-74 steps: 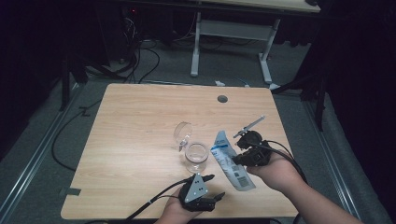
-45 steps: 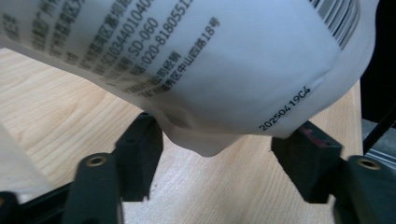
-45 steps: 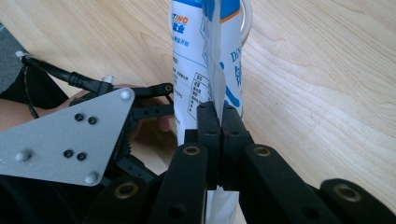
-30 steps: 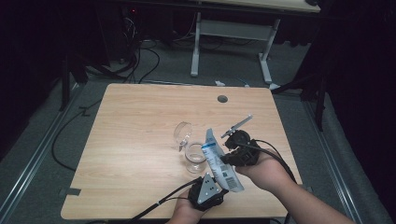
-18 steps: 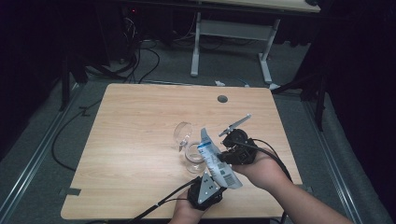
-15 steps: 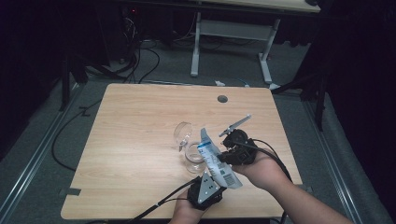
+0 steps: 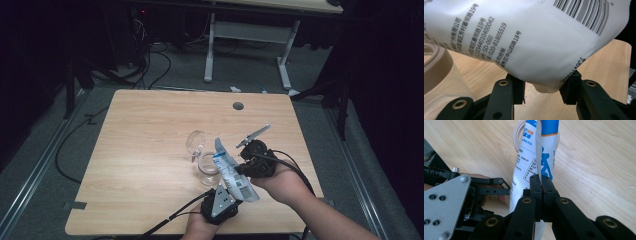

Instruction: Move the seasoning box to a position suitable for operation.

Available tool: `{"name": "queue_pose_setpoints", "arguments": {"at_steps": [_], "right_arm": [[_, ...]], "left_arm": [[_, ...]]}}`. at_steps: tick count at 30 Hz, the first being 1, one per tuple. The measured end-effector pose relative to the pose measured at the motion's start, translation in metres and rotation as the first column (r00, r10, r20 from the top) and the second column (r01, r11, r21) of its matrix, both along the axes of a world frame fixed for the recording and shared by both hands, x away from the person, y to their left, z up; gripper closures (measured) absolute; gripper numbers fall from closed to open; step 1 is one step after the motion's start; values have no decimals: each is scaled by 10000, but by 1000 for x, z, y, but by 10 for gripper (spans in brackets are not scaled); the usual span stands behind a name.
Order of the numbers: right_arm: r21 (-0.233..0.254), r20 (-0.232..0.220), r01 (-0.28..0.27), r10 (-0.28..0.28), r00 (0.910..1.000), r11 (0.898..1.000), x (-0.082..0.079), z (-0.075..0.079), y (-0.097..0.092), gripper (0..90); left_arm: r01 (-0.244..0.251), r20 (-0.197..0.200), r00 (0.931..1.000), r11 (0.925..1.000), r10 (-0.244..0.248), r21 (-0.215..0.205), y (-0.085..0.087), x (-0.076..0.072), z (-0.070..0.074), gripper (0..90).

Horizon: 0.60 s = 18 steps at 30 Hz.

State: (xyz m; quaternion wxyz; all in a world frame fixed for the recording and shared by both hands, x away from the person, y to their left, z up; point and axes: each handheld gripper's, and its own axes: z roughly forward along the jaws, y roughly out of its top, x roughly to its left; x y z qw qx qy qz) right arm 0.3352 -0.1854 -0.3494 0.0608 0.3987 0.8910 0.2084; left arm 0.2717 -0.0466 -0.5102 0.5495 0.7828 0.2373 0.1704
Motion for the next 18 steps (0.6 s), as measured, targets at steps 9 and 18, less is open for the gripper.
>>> {"name": "queue_pose_setpoints", "arguments": {"at_steps": [9, 18], "right_arm": [[-227, -100, -33, 31, 9999, 9997, 8, 5, 10, 898], [-408, -246, -246, 236, 9994, 9989, 17, 5, 16, 898]], "left_arm": [[57, -72, 10000, 9999, -58, -146, 3, 4, 3, 598], [218, -183, 9996, 9995, -222, -231, 3, 6, 4, 582]]}}
